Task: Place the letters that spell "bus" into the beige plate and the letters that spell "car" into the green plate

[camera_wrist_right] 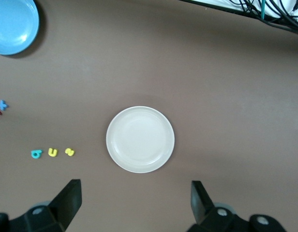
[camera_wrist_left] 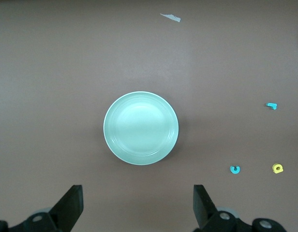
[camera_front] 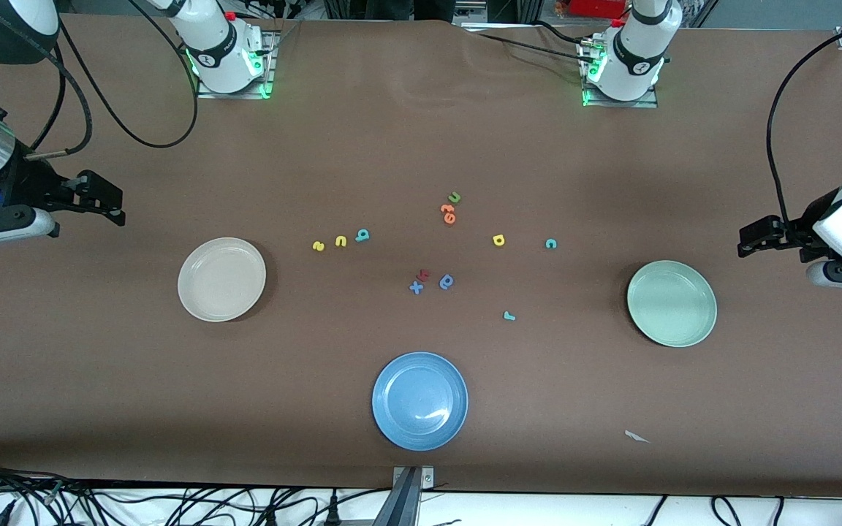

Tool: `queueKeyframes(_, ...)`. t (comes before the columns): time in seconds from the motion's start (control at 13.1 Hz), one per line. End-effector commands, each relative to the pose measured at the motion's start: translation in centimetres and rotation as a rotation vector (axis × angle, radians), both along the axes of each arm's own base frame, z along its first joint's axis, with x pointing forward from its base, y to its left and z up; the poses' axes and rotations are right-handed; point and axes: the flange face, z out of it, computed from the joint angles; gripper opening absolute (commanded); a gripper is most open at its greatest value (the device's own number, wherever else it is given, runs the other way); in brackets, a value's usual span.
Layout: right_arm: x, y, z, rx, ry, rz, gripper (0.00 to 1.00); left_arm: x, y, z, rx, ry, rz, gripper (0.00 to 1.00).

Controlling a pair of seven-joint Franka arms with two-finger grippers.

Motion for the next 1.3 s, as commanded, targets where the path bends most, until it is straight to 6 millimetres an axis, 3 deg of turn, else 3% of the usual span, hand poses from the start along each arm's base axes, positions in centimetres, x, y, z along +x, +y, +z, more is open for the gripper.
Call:
queueKeyframes(0.0, 0.8, -1.0, -1.7, -0.037, 0.03, 0.068, 1.0, 0.3, 0.2, 0.3, -0.004, -0.008, -0.011, 1.0)
queueKeyframes(0.46, 1.6, -1.8, -4.1, -0.072, 0.072, 0.073, 1.0, 0.3, 0.0, 0.3, -0.004, -0.008, -0.014, 1.0)
queueKeyframes(0.99, 0.6, -1.2, -3.3, -0.02, 0.107, -0.067, 1.0, 0.3, 0.1, 0.3, -0.004, -0.008, -0.012, 1.0)
queueKeyframes(1.22, -1.4, -1.3, -1.5, 0.008, 0.154, -0.116, 1.0, 0.3, -0.1, 0.3, -0.004, -0.008, -0.015, 1.0)
